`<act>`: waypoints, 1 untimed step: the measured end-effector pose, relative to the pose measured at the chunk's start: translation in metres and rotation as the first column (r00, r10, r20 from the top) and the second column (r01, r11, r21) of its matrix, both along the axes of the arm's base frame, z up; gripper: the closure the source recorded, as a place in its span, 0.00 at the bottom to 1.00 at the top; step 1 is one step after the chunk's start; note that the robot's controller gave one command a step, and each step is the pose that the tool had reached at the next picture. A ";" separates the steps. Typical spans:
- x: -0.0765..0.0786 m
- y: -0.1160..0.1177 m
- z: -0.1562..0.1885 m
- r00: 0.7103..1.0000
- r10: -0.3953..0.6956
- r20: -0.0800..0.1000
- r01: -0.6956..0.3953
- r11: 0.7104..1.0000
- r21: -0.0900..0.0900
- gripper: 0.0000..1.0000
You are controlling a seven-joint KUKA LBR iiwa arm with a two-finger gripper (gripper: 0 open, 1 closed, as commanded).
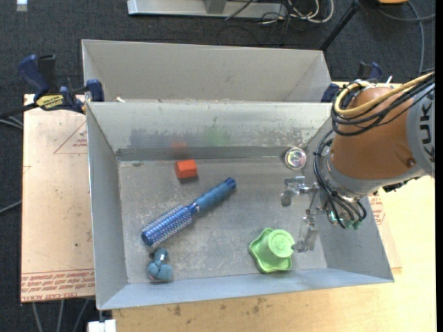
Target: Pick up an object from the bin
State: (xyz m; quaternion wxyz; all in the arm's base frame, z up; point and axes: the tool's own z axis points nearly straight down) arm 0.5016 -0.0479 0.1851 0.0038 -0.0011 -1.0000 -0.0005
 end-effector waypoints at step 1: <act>-0.008 0.028 -0.093 0.990 0.137 0.013 -0.137 0.991 -0.002 0.00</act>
Offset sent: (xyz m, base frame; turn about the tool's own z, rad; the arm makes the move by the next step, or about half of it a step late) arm -0.0134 0.0322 -0.1151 -0.1459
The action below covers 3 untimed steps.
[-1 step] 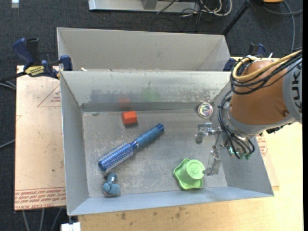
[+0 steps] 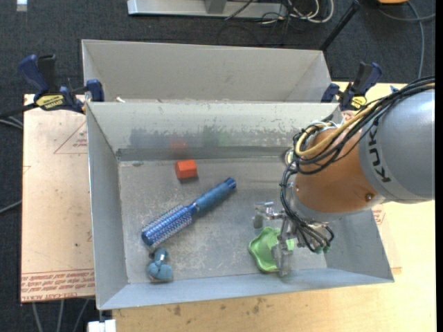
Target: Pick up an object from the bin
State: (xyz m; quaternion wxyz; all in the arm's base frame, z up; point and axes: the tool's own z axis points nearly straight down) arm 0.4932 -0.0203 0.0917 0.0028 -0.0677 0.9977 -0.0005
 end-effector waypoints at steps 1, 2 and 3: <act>0.006 -0.023 -0.007 0.991 -0.133 0.003 0.133 0.991 0.010 0.00; 0.006 -0.025 -0.006 0.991 -0.131 0.007 0.131 0.991 0.007 1.00; 0.013 -0.019 0.149 0.992 -0.129 0.005 0.129 0.992 0.002 1.00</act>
Offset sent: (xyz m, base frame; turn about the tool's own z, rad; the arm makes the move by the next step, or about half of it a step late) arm -0.0028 -0.0276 -0.0217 0.1360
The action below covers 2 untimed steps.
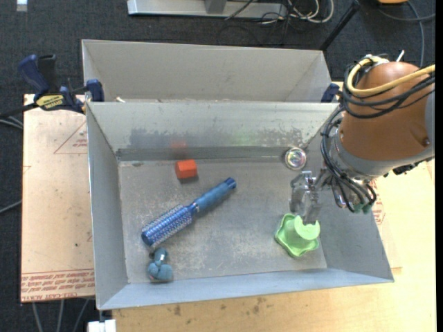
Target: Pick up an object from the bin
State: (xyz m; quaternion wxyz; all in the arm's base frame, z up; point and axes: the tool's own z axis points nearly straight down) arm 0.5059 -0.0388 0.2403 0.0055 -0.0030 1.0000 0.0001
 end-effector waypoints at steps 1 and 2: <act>-0.002 0.000 -0.005 1.000 0.000 -0.008 0.000 1.000 0.001 0.00; -0.028 -0.036 -0.138 0.988 0.152 -0.018 -0.152 0.988 0.002 0.00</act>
Offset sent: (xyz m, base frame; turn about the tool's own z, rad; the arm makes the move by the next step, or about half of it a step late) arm 0.0000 0.0000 0.0000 0.0000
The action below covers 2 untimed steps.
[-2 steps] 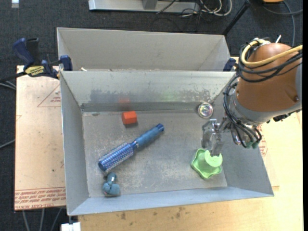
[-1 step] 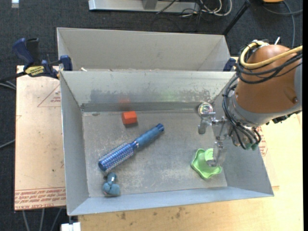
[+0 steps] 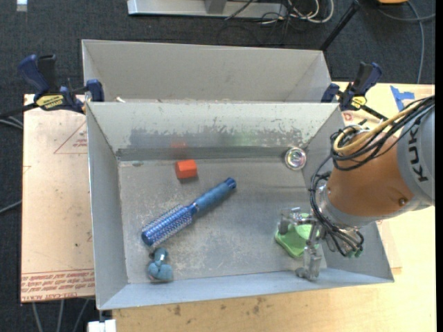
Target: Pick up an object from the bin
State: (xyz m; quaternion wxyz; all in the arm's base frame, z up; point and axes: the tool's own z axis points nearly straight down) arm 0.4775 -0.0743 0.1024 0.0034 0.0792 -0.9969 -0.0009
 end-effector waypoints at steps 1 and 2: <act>0.043 -0.019 -0.028 0.977 -0.213 0.009 0.213 0.977 0.000 0.00; 0.043 -0.018 -0.028 0.977 -0.211 0.008 0.211 0.977 0.002 1.00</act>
Offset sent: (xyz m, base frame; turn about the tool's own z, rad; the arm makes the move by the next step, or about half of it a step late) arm 0.0421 -0.0201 -0.0279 0.2165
